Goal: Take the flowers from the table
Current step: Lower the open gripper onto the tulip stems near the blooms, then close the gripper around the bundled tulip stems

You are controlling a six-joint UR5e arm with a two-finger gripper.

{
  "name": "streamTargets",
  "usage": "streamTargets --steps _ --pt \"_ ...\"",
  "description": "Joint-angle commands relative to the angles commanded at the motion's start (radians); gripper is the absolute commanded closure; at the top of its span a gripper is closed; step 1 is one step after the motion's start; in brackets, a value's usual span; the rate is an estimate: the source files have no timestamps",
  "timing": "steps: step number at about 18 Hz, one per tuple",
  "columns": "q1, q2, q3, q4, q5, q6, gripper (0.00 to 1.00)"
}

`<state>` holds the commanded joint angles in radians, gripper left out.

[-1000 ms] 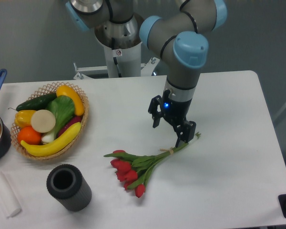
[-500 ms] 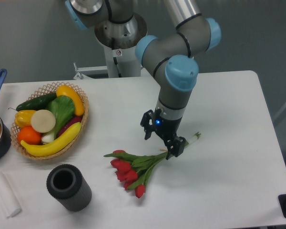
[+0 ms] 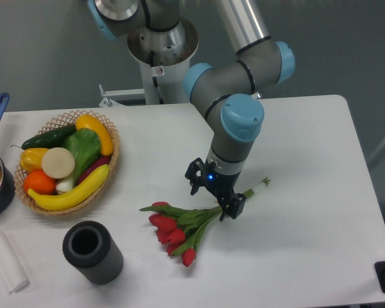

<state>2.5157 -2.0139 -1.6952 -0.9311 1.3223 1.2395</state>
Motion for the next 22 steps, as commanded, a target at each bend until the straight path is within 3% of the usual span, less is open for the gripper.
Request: streamTargets --steps 6,14,18,22 --pt "0.0 -0.04 0.009 0.015 0.0 0.003 0.0" --pt "0.0 -0.046 -0.012 0.052 0.003 0.014 0.0" --pt "-0.002 -0.058 -0.026 0.098 0.005 0.011 0.0" --pt "-0.002 -0.055 -0.038 0.1 0.027 0.041 0.0"
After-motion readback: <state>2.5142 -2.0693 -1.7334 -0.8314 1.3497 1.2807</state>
